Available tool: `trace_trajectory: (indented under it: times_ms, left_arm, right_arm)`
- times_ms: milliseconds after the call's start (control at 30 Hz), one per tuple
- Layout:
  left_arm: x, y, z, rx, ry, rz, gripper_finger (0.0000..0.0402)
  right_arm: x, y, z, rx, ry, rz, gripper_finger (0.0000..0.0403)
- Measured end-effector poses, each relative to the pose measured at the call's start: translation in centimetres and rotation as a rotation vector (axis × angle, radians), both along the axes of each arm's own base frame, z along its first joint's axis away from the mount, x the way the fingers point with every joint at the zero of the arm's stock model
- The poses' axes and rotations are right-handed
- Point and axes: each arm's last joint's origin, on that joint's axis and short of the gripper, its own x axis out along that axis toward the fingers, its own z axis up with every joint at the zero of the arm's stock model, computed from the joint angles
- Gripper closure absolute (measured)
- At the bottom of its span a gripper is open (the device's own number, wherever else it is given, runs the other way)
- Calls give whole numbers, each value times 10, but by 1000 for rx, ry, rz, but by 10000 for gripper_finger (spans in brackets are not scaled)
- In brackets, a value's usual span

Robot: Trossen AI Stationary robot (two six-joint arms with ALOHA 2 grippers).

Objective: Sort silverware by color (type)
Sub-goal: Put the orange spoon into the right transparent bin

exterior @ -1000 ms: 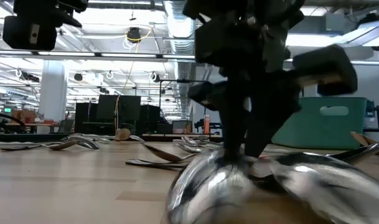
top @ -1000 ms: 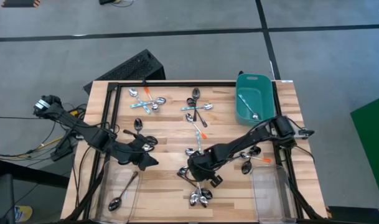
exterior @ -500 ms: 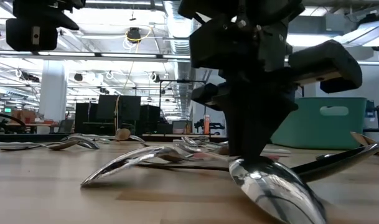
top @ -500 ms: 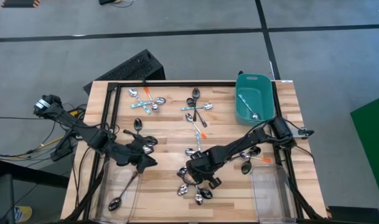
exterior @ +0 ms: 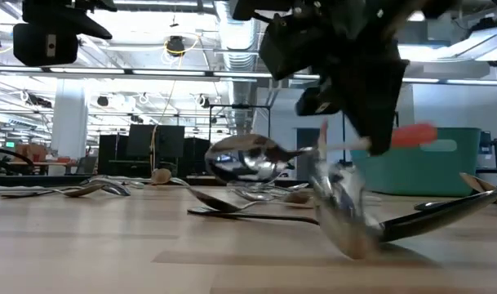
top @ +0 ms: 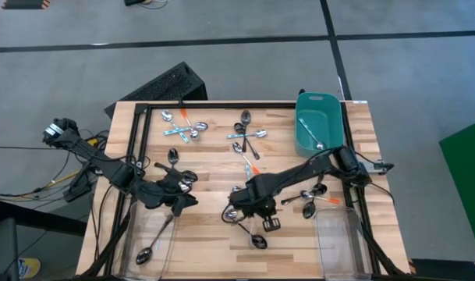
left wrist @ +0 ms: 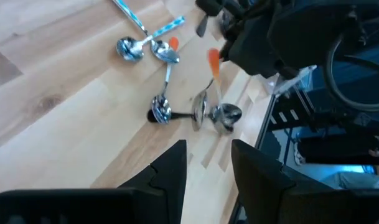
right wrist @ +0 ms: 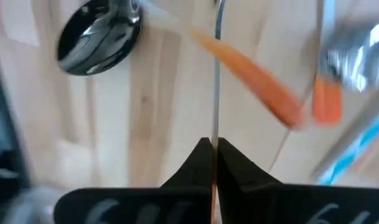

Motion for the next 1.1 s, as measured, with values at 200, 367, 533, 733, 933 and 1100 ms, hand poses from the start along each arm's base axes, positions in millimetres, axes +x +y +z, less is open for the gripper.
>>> trace_trajectory:
  times_ms: [200, 367, 533, 733, 933, 1100]
  left_arm:
    - [0, 1, 0, 24, -12, 28, 288]
    - [0, 1, 0, 37, -15, 38, 288]
    - [0, 2, -1, 54, -4, 35, 288]
    - [0, 3, -1, 73, -8, 50, 288]
    - [0, 3, -1, 82, -8, 45, 288]
    - [0, 3, -1, 94, -9, 39, 288]
  right_arm:
    - [-15, -15, 11, 13, 264, -212, 387]
    - [-24, -18, 22, -66, 294, -272, 387]
    - [-42, -20, 66, -58, 183, -370, 387]
    - [-80, -27, 119, -117, 11, -588, 387]
    - [-142, -10, 134, -210, 0, -801, 387]
    - [-196, 15, 128, -231, 45, -1011, 387]
